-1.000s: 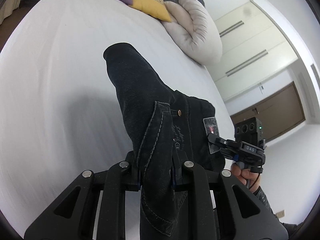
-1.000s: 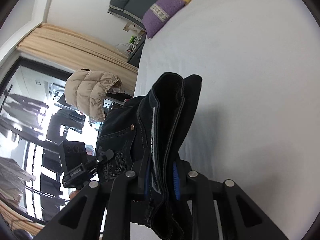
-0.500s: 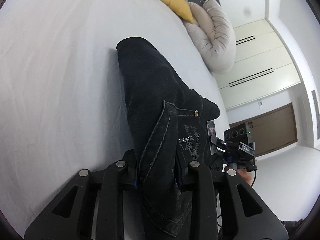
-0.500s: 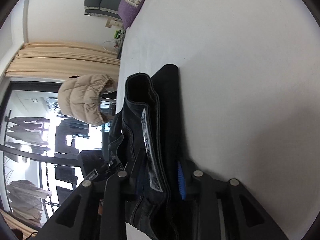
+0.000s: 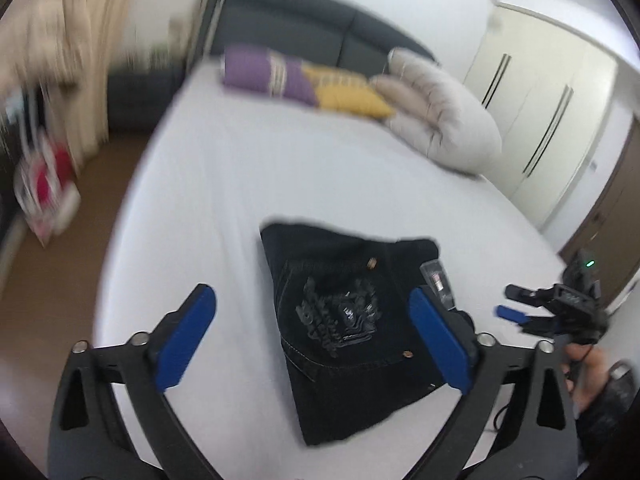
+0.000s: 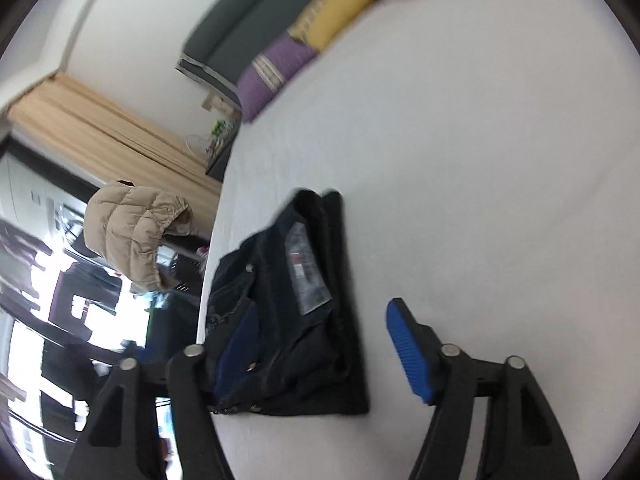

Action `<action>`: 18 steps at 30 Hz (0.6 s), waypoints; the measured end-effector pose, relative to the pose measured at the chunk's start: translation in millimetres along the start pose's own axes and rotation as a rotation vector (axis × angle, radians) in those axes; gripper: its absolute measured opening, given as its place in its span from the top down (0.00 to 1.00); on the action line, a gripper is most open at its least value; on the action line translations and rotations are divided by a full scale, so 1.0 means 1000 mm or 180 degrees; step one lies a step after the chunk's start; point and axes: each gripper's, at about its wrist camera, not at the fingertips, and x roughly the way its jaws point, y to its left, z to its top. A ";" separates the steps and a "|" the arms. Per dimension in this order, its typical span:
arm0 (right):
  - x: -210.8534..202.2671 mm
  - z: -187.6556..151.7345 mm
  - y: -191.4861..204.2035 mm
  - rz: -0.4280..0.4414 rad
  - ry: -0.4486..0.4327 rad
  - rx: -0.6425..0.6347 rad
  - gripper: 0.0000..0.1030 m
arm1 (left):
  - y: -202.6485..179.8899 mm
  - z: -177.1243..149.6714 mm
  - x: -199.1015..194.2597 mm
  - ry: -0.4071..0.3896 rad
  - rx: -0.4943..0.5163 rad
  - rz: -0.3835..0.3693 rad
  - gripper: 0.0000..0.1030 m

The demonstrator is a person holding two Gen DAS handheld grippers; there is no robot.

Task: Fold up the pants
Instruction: 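Open both grippers and release the folded jeans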

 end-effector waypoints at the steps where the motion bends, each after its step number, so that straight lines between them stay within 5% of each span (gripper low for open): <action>1: -0.010 -0.002 0.012 -0.0072 -0.0098 -0.0100 0.28 | -0.015 0.006 -0.019 -0.0121 0.0073 0.0109 0.00; 5: -0.075 -0.022 0.081 -0.0358 -0.0732 -0.0705 0.15 | -0.059 0.016 -0.096 -0.0717 0.0148 0.0945 0.00; 8: -0.122 -0.038 0.128 -0.0461 -0.1281 -0.1128 0.00 | -0.072 0.017 -0.148 -0.0999 0.0105 0.0857 0.00; 12: -0.176 -0.059 0.178 -0.0496 -0.1824 -0.1536 0.00 | -0.084 0.016 -0.196 -0.1106 0.0163 0.0821 0.00; 18: -0.233 -0.079 0.218 -0.0427 -0.2125 -0.1665 0.00 | -0.105 -0.011 -0.262 -0.1117 0.0235 0.1283 0.00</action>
